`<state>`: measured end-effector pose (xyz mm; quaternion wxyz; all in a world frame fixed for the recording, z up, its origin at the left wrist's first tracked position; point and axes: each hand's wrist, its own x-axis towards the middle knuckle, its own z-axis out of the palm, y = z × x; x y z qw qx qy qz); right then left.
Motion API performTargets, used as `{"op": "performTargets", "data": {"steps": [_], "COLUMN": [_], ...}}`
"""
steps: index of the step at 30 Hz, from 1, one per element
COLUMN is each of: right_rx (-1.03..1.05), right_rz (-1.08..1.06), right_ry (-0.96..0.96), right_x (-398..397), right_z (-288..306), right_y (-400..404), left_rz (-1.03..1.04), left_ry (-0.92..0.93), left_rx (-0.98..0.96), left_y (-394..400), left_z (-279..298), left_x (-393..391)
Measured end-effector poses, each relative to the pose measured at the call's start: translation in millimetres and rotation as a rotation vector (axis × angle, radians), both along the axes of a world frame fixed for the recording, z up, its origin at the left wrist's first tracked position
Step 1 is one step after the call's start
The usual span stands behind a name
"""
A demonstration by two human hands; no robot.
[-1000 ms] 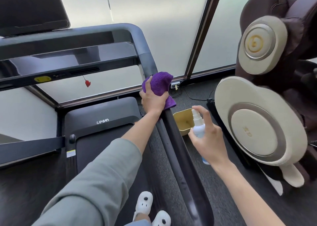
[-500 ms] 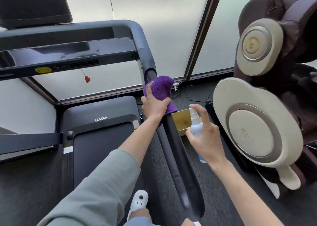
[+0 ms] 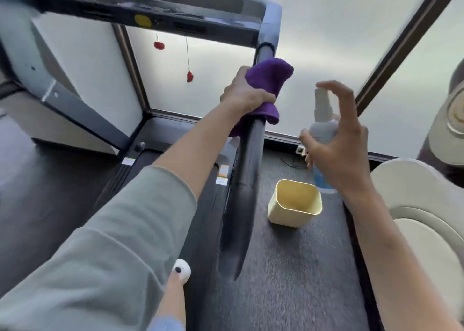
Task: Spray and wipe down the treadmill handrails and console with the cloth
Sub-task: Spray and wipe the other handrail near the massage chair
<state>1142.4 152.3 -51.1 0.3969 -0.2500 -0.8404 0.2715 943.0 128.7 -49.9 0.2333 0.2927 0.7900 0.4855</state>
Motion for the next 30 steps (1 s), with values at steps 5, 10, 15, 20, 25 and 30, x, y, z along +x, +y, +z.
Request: {"op": "performTargets", "data": {"steps": [5,10,15,20,25,30], "right_rx": [-0.065,-0.109,-0.130,-0.119,-0.120,-0.120], "right_rz": [0.088,0.154,0.224,0.244,0.245,0.252], "right_ry": [-0.029,-0.035,-0.044,-0.067,-0.041,0.005], "right_x": [31,50,59,71,76,61], "right_z": [2,3,-4,-9,-5,4], "right_y": [-11,-21,-27,-31,-23,-15], "left_rz": [0.020,0.005,0.033,0.066,0.113,0.097], "left_ry": [0.046,0.086,0.199,0.344,0.354,0.351], "left_rx": [-0.050,-0.096,-0.135,-0.237,-0.205,-0.206], "left_y": [-42,-74,-108,-110,-103,-91], "left_z": [-1,4,1,7,8,9], "left_x": [35,60,85,97,94,83]}}
